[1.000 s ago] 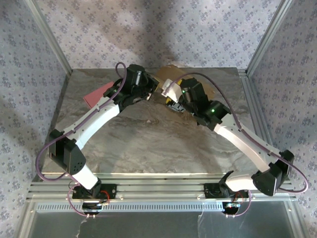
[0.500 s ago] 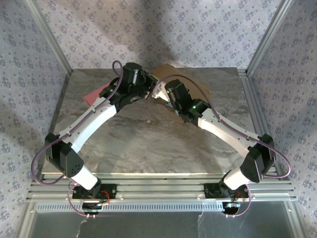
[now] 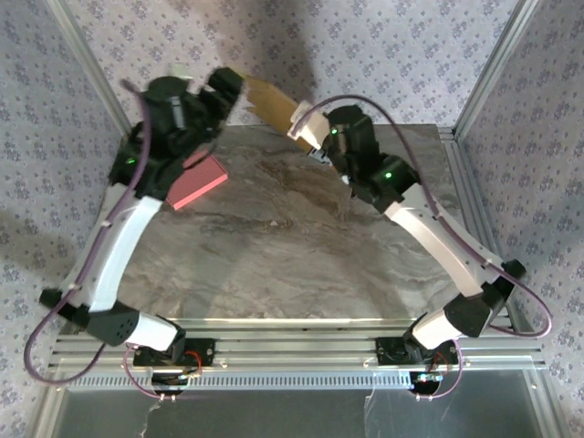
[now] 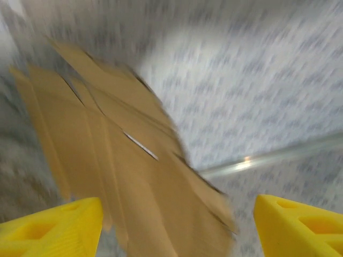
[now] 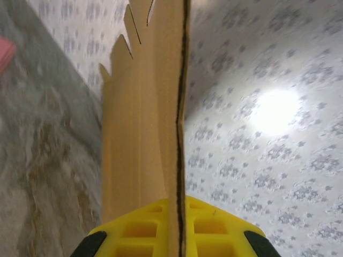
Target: Fold the paper box
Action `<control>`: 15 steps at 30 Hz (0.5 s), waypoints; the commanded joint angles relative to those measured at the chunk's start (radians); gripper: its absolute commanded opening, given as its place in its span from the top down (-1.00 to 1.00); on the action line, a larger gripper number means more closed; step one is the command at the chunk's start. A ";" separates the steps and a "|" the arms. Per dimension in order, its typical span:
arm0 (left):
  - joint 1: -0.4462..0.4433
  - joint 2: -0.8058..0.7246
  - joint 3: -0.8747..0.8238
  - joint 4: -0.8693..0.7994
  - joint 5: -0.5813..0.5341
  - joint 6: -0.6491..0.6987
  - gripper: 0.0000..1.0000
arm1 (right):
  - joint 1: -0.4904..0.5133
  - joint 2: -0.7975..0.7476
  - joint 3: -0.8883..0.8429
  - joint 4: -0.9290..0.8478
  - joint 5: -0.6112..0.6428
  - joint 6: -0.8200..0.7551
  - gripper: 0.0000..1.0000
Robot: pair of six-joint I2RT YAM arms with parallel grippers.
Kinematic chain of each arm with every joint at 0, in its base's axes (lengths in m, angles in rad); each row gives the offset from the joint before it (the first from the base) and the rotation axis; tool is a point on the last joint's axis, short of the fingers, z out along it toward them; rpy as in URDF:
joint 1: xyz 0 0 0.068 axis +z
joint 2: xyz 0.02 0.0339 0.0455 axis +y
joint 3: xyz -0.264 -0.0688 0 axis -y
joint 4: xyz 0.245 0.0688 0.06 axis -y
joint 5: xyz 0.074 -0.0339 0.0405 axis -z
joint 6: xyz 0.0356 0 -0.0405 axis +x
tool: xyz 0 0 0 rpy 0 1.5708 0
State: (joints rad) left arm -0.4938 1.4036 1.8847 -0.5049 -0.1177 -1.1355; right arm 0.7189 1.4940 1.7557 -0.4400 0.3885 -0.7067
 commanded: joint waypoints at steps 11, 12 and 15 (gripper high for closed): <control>0.185 -0.178 0.044 -0.111 -0.174 0.154 -0.50 | -0.333 -0.161 0.220 -0.144 -0.692 0.565 1.00; 0.188 -0.180 0.042 -0.118 -0.172 0.154 -0.50 | -0.363 -0.163 0.217 -0.140 -0.721 0.593 1.00; 0.212 -0.177 0.032 -0.152 -0.158 0.139 -0.48 | -0.447 -0.160 0.198 -0.129 -0.806 0.669 1.00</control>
State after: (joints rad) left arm -0.3004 1.2266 1.9148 -0.6075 -0.2775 -1.0107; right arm 0.3130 1.3380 1.9404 -0.5838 -0.2413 -0.1909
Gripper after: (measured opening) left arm 0.743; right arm 0.071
